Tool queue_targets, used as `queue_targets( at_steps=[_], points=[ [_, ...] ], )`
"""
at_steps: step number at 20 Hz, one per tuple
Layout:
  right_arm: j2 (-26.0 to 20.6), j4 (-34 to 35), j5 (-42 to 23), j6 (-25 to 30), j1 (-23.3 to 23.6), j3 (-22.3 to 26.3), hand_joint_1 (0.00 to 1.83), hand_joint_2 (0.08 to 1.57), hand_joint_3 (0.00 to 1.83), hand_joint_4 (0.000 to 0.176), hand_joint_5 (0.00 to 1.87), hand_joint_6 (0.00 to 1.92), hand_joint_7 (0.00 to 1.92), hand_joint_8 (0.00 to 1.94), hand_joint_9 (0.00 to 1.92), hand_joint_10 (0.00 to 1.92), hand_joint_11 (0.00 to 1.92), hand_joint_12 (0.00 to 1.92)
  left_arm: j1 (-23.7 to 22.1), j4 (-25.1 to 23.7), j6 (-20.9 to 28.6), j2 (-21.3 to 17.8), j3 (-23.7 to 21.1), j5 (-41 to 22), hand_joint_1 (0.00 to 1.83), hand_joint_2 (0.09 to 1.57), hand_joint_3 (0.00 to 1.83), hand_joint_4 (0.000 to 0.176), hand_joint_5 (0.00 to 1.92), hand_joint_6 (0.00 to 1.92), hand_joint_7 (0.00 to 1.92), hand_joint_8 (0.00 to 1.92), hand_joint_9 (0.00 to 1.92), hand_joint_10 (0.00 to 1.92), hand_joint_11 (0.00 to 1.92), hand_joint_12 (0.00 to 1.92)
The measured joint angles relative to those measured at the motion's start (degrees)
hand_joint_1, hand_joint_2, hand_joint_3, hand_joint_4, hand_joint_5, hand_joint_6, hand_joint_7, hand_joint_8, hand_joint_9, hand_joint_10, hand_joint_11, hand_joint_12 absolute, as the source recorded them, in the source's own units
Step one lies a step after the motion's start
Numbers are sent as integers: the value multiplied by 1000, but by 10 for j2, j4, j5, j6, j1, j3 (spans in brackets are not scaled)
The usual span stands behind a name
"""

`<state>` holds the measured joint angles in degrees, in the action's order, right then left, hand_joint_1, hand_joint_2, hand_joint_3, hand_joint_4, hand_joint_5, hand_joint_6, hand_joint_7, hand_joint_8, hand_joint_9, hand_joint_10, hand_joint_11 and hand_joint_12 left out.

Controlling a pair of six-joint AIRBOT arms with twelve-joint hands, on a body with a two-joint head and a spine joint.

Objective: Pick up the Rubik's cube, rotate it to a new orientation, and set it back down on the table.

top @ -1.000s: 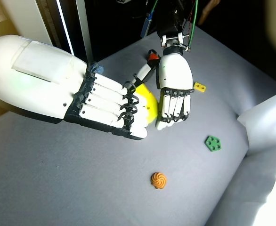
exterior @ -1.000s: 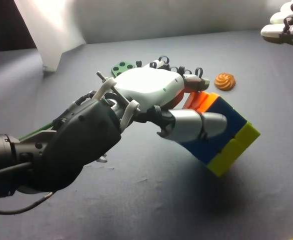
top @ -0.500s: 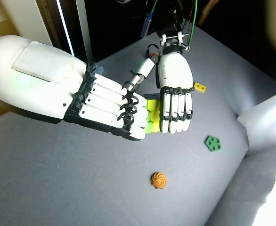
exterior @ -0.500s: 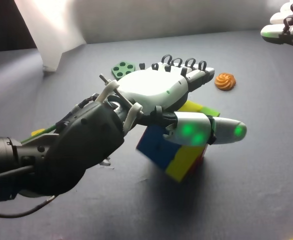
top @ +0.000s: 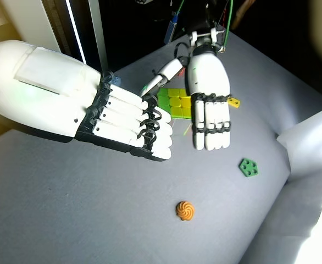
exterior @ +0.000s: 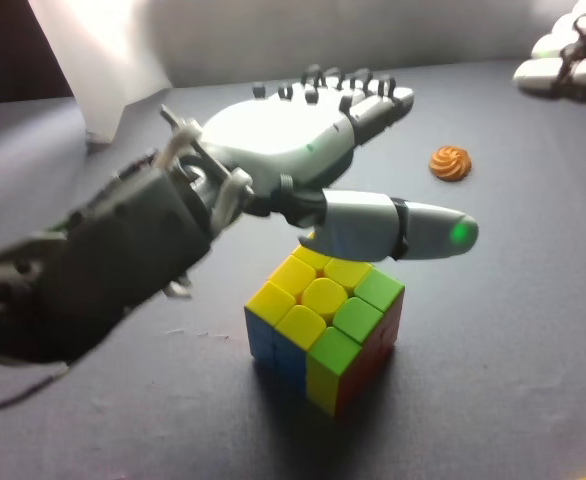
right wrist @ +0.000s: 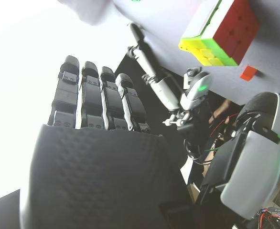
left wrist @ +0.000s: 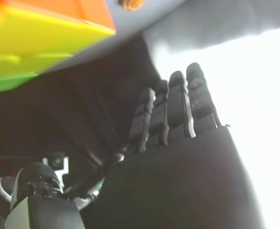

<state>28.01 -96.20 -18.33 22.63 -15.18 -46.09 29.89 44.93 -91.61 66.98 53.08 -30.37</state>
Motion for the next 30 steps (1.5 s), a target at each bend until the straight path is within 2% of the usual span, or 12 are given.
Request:
queue_targets(
  at_steps=[3,5,10,12,13,15,17,21,23,25,26,30],
  points=[
    [3,-3,-31,-1,-8,12,431,641,0,0,0,0,0,0,0,0,0,168,-24,-17,-4,-28,-12,42,0,881,2,0,0,0,0,0,0,0,0,0],
    [5,-5,-41,-20,-15,21,456,656,2,0,0,0,0,0,0,0,0,44,-57,-25,-16,-54,-23,85,0,887,4,0,36,14,19,7,8,3,5,2],
    [34,-5,-61,-46,-19,22,456,648,0,0,0,0,0,0,0,0,13,45,-125,35,-93,-109,-43,146,0,889,5,0,20,8,2,1,0,0,0,0],
    [48,-24,-84,-46,-19,22,423,665,6,0,0,0,0,0,0,0,7,52,-139,37,-95,-113,-46,166,0,881,1,0,24,8,5,2,0,0,0,0],
    [56,-31,-92,-46,-19,22,455,657,1,0,0,0,0,0,0,0,1,136,-143,37,-95,-113,-49,176,0,882,2,0,4,1,0,0,0,0,0,0],
    [74,-32,-99,-46,-27,22,443,647,0,0,0,0,0,0,0,0,0,89,-155,37,-95,-116,-61,203,0,887,4,0,18,7,2,1,0,0,0,0],
    [86,-44,-95,-47,-40,22,459,635,0,0,0,0,0,0,0,0,0,114,-170,34,-95,-119,-64,221,0,897,7,0,15,5,9,3,1,0,0,0],
    [119,-52,-82,-47,-62,13,370,626,0,0,0,0,0,0,0,0,0,168,-198,30,-95,-137,-65,237,0,875,0,0,0,0,0,0,0,0,0,0],
    [142,-50,-72,-47,-64,2,393,616,0,0,0,0,0,0,0,0,0,128,-205,31,-95,-145,-66,238,0,864,0,0,0,0,0,0,0,0,0,0],
    [156,-45,-56,-47,-73,-5,294,593,0,0,0,0,0,0,0,0,0,136,-206,32,-95,-148,-66,244,0,857,0,0,0,0,0,0,0,0,0,0],
    [161,-46,-47,-47,-82,-6,304,597,0,0,0,0,0,0,0,0,0,78,-206,32,-95,-148,-66,250,0,857,0,0,0,0,0,0,0,0,0,0],
    [171,-49,-43,-47,-122,-10,279,632,4,0,0,0,0,0,0,0,0,58,-211,33,-96,-147,-71,257,0,871,0,0,0,0,0,0,0,0,0,0]
  ],
)
